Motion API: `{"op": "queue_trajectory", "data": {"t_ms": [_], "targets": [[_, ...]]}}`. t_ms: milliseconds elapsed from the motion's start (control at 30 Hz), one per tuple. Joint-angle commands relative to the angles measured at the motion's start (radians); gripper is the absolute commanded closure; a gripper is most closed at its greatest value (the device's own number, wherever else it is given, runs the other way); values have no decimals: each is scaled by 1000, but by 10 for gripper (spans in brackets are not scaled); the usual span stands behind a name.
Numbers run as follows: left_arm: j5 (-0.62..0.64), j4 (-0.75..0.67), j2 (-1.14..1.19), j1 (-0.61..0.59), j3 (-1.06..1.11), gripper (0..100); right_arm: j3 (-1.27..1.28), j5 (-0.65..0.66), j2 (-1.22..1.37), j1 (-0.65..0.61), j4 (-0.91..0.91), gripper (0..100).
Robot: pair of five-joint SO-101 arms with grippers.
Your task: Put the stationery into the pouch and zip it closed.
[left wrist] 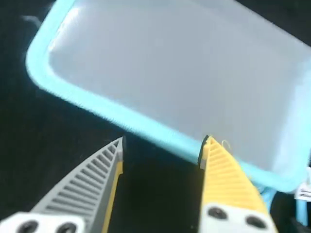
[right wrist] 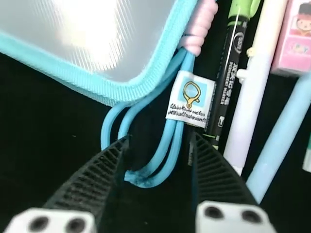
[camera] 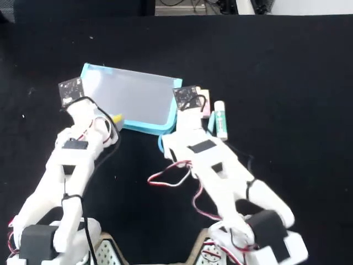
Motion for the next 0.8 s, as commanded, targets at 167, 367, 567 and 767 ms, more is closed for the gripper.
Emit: {"op": "queue_trajectory", "data": {"t_ms": [167,367,567,767], "targets": [[-17,-43,-37,30,2,745,-272,-35,196,41,199,821],[-18,-48,-37,30,15,746,-387,-54,297,37,324,851],[-18,-43,-37,22,16,747,-367,26,252,48,341,989],[-18,-41,-37,21,18,747,-351,219,-110,86,542,988]]}}
